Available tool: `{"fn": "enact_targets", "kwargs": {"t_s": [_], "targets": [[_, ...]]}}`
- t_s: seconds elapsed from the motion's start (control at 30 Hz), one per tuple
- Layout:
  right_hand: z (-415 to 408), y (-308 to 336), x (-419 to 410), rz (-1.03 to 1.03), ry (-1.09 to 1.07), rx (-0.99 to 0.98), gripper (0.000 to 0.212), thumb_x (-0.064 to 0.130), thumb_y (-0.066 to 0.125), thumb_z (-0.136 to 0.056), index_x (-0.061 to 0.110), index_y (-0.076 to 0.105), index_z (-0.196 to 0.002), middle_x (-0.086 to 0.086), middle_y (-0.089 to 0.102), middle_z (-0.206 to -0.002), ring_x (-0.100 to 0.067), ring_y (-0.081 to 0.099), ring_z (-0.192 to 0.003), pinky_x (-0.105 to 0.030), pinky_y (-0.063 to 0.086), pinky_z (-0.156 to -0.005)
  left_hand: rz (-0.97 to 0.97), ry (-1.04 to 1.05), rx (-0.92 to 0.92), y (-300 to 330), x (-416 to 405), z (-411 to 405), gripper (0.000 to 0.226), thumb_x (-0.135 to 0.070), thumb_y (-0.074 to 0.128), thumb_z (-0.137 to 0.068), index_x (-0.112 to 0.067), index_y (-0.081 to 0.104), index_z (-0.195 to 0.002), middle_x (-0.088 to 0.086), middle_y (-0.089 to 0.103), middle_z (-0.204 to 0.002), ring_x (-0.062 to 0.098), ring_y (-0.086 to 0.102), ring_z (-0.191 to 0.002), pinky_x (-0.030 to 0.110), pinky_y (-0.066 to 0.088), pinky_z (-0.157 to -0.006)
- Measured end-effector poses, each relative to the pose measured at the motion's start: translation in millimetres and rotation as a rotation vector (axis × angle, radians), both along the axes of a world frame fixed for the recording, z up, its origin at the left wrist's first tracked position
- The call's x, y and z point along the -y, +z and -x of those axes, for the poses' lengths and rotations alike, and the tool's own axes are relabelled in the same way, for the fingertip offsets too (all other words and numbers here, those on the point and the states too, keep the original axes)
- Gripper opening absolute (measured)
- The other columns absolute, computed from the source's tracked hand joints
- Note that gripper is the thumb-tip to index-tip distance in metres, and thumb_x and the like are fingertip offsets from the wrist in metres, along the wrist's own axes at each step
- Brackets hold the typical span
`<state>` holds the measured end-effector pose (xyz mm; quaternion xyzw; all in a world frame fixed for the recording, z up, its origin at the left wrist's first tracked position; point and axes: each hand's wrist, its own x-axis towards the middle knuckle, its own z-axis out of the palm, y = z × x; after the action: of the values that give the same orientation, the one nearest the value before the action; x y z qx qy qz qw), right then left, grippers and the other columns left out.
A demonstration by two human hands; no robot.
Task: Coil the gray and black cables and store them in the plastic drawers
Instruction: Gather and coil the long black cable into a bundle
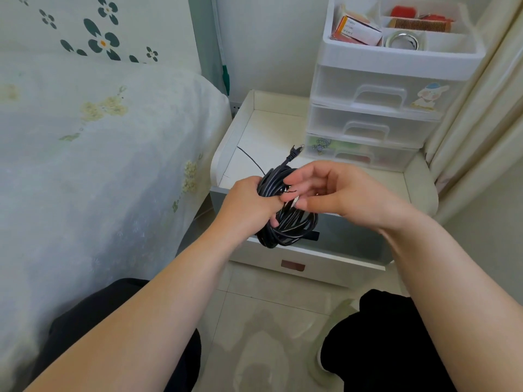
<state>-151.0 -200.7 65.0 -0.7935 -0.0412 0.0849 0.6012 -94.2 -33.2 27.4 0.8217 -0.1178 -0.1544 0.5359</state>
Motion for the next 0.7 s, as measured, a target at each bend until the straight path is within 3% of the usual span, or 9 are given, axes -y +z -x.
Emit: {"fn": "enact_targets", "kwargs": {"t_s": [0.13, 0.23, 0.3, 0.4, 0.57, 0.63, 0.7], "targets": [[4, -12, -12, 0.479, -0.018, 0.288, 0.032, 0.016, 0.077, -0.077, 0.03, 0.062, -0.101, 0.009, 0.06, -0.087, -0.004, 0.056, -0.078, -0.024, 0.049, -0.077, -0.075, -0.083, 0.008, 1, -2, 3, 0.007, -0.015, 0.061, -0.079, -0.011, 0.062, -0.084, 0.003, 0.063, -0.051, 0.015, 0.065, -0.051, 0.031, 0.052, -0.062], [3, -15, -16, 0.663, -0.071, 0.569, 0.017, 0.023, 0.075, -0.078, 0.018, 0.069, -0.093, 0.005, 0.058, -0.096, -0.012, 0.052, -0.091, -0.025, 0.042, -0.081, -0.181, -0.177, 0.018, 2, -5, 6, 0.013, -0.023, 0.06, -0.083, -0.011, 0.061, -0.088, 0.006, 0.068, -0.057, 0.01, 0.066, -0.055, 0.024, 0.048, -0.058], [2, -16, -16, 0.739, -0.07, 0.634, 0.022, 0.028, 0.074, -0.078, 0.017, 0.068, -0.096, 0.004, 0.058, -0.112, -0.014, 0.049, -0.106, -0.025, 0.037, -0.092, -0.229, -0.225, 0.027, 0, -7, 8, 0.011, -0.025, 0.06, -0.085, -0.014, 0.059, -0.088, 0.006, 0.07, -0.059, 0.006, 0.064, -0.053, 0.022, 0.044, -0.055], [3, -15, -14, 0.664, -0.084, 0.405, 0.035, 0.032, 0.074, -0.079, 0.023, 0.062, -0.111, 0.016, 0.06, -0.113, -0.002, 0.053, -0.109, -0.021, 0.04, -0.096, -0.278, -0.244, 0.065, -4, -10, 7, 0.014, -0.03, 0.062, -0.084, -0.016, 0.06, -0.088, 0.003, 0.069, -0.057, 0.005, 0.063, -0.051, 0.018, 0.042, -0.05], [-4, -22, -11, 0.611, -0.079, 0.346, 0.014, 0.029, 0.074, -0.079, 0.019, 0.07, -0.088, 0.008, 0.068, -0.089, -0.007, 0.061, -0.084, -0.032, 0.049, -0.082, -0.39, -0.302, 0.166, -10, -13, 10, 0.027, -0.046, 0.066, -0.082, -0.021, 0.058, -0.088, 0.0, 0.068, -0.057, 0.006, 0.066, -0.052, 0.023, 0.046, -0.053], [-6, -24, -12, 0.565, -0.056, 0.359, 0.011, 0.025, 0.075, -0.078, 0.017, 0.07, -0.084, 0.007, 0.064, -0.097, -0.008, 0.061, -0.085, -0.025, 0.048, -0.081, -0.416, -0.313, 0.181, -7, -15, 10, 0.027, -0.048, 0.065, -0.082, -0.023, 0.056, -0.086, -0.002, 0.067, -0.054, 0.006, 0.065, -0.053, 0.023, 0.044, -0.052], [-6, -24, -13, 0.542, -0.012, 0.375, 0.007, 0.024, 0.075, -0.079, 0.025, 0.067, -0.08, 0.015, 0.054, -0.12, -0.006, 0.061, -0.089, -0.019, 0.046, -0.08, -0.453, -0.332, 0.216, -4, -19, 9, 0.025, -0.047, 0.064, -0.083, -0.025, 0.054, -0.085, -0.006, 0.062, -0.051, 0.006, 0.065, -0.053, 0.023, 0.043, -0.052]]}}
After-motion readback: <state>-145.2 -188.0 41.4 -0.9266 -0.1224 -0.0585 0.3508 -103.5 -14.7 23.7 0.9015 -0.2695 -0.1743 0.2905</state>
